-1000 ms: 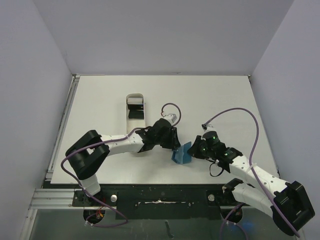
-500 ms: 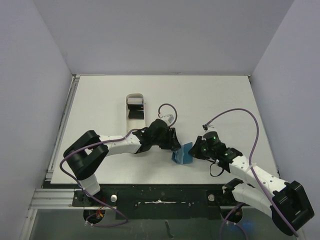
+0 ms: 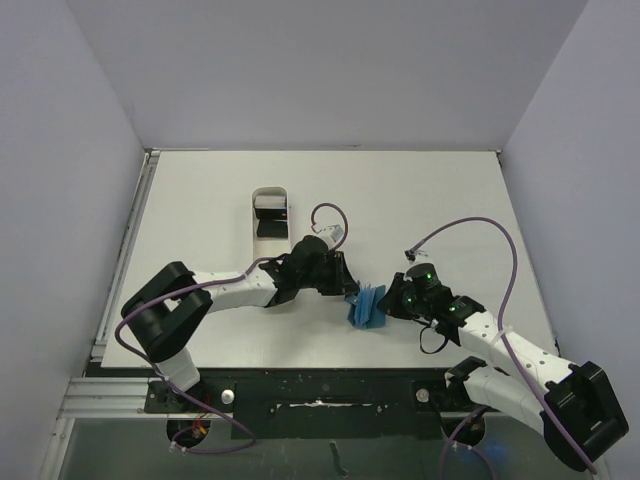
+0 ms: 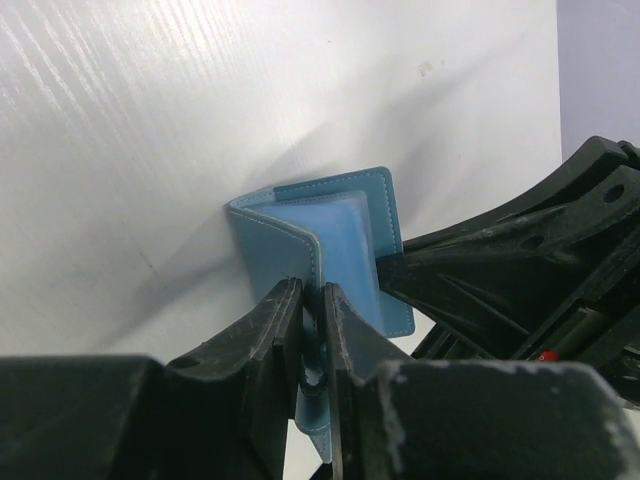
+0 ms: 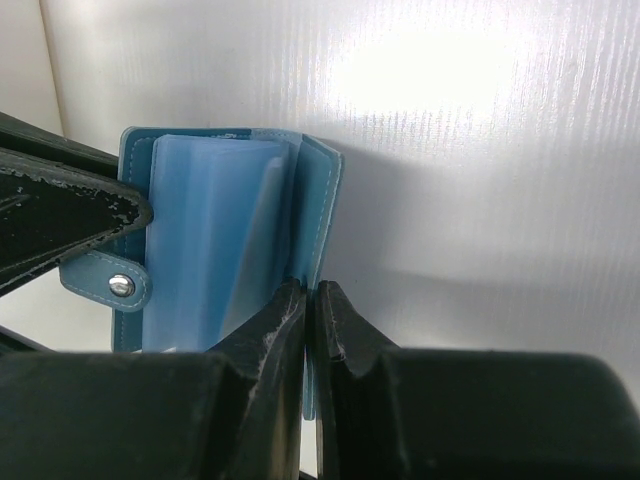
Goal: Put the credit cards into the card holder
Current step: Open the card holder at the center of the board.
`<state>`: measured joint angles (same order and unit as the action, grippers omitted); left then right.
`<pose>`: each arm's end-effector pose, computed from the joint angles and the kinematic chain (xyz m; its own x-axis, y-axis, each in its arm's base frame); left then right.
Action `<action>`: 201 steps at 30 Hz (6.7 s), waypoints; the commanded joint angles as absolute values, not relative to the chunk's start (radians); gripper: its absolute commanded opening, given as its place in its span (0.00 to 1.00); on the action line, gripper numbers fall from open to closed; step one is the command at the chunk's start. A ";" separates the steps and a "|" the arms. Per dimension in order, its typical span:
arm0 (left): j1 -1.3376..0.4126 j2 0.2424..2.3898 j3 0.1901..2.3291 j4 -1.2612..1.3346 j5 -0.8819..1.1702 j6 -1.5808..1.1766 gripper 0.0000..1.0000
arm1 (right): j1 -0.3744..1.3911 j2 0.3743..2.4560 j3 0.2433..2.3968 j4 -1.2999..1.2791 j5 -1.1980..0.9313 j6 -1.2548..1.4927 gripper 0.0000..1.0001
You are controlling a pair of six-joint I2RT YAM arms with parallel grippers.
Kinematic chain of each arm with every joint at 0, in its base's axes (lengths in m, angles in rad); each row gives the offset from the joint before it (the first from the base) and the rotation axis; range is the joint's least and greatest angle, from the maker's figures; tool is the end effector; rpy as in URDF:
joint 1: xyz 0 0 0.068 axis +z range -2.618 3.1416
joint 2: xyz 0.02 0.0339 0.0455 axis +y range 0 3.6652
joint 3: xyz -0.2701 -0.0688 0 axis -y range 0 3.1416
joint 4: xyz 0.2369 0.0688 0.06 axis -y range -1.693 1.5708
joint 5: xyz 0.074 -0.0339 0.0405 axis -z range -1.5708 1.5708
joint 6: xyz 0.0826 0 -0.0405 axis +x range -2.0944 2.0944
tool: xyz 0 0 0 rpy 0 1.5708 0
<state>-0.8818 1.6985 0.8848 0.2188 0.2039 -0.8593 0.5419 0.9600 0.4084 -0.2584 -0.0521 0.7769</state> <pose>0.2344 -0.3109 0.1636 -0.8859 -0.0910 -0.4548 0.2933 0.6496 -0.7014 0.1744 0.1100 0.1484 -0.8252 0.3204 -0.4652 0.0458 0.8588 0.5103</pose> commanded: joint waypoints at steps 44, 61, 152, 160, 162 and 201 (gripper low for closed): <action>-0.881 1.742 0.984 0.196 0.247 -0.827 0.22 | 0.608 0.963 0.495 -0.253 -0.041 0.772 0.00; -0.883 1.770 1.008 0.188 0.261 -0.831 0.42 | 0.608 0.954 0.499 -0.246 -0.048 0.759 0.00; -0.913 1.606 0.991 0.068 0.113 -0.852 0.45 | 0.602 0.969 0.452 -0.239 0.017 0.818 0.02; -0.945 1.602 1.001 0.217 0.227 -0.893 0.36 | 0.604 0.969 0.464 -0.248 0.015 0.813 0.02; -0.945 1.599 1.008 0.205 0.213 -0.890 0.36 | 0.602 0.964 0.465 -0.247 0.011 0.812 0.02; -0.939 1.793 0.999 0.227 0.192 -0.897 0.08 | 0.616 0.960 0.554 -0.407 0.103 0.797 0.00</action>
